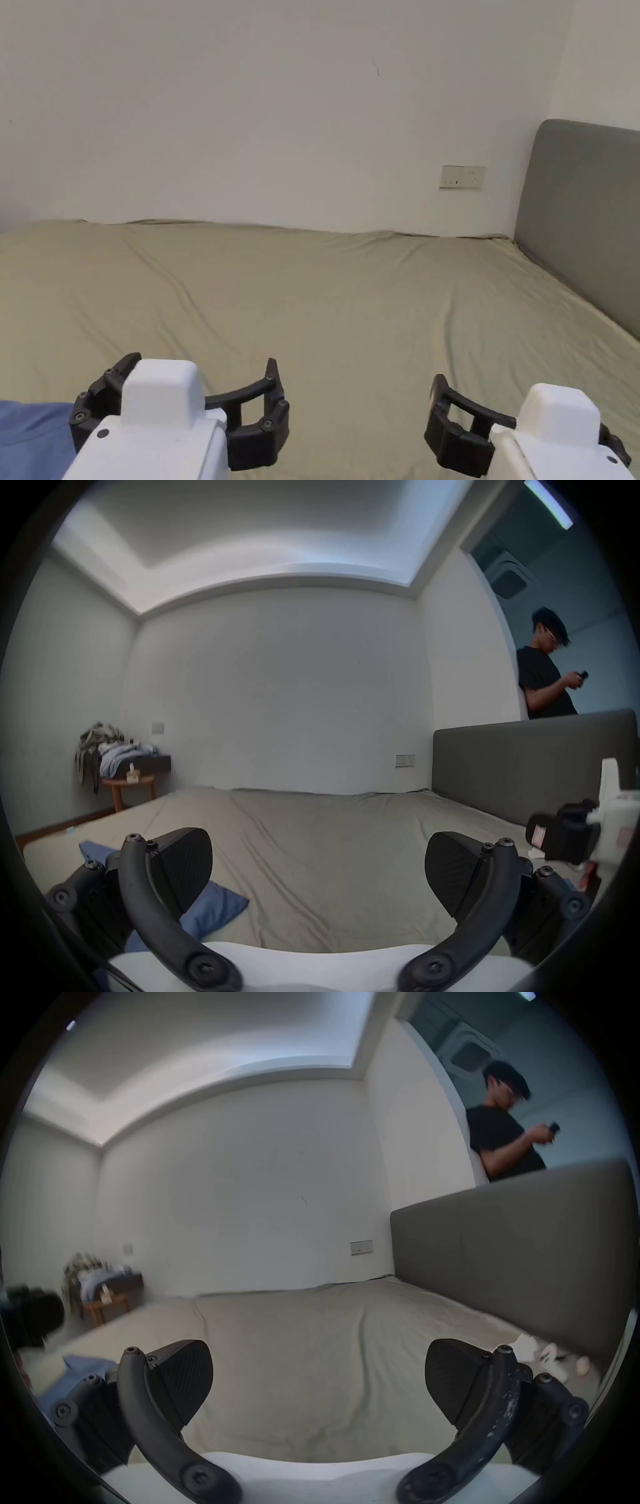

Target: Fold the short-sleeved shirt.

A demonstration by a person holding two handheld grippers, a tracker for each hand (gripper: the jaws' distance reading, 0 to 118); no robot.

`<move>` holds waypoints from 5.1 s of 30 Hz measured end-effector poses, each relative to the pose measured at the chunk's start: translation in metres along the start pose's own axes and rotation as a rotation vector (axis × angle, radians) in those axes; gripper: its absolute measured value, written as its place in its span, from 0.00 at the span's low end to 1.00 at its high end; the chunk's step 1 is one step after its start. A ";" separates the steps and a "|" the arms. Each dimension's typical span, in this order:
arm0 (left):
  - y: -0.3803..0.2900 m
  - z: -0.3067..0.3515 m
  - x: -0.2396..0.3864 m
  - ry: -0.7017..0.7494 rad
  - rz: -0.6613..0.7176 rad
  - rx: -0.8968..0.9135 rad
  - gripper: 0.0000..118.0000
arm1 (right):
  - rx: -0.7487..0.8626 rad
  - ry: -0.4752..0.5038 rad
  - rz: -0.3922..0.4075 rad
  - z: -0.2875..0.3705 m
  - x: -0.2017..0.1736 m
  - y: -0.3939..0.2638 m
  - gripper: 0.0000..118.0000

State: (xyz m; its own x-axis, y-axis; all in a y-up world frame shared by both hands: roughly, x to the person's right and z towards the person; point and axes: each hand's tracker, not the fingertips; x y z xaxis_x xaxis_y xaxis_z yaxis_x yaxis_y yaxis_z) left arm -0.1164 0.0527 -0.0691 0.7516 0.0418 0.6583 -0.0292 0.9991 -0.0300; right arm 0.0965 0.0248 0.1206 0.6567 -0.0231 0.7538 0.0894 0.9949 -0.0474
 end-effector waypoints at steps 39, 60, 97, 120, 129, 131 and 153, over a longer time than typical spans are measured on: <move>-0.014 -0.002 -0.006 0.086 -0.026 -0.037 1.00 | 0.055 0.037 0.069 0.013 -0.028 0.002 1.00; -0.003 0.021 0.007 -0.010 -0.019 0.041 0.00 | 0.145 0.003 0.094 0.046 -0.018 0.012 0.06; 0.029 0.181 -0.231 0.826 -0.110 0.000 0.00 | 0.154 0.860 0.107 0.068 -0.303 0.021 0.04; -0.198 -0.118 -0.430 0.621 0.243 -1.095 1.00 | -0.063 0.706 0.271 -0.017 -0.313 -0.035 0.04; -0.192 -0.121 -0.422 0.499 0.279 -1.162 0.89 | -0.090 0.688 0.231 -0.019 -0.301 -0.034 0.04; -0.173 -0.119 -0.413 0.418 0.201 -1.149 0.52 | -0.086 0.677 0.236 -0.018 -0.294 -0.032 0.04; 0.070 -0.097 -0.187 -0.189 -0.076 -0.578 0.00 | 0.077 0.343 0.028 0.008 -0.138 0.032 0.04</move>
State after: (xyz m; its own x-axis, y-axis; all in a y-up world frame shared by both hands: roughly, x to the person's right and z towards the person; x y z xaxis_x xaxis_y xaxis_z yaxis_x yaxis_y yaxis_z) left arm -0.1951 0.1142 -0.2669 0.6063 0.0231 0.7949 0.4218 0.8380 -0.3462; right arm 0.0030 0.0610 0.0200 0.8725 -0.0140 0.4885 0.0193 0.9998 -0.0058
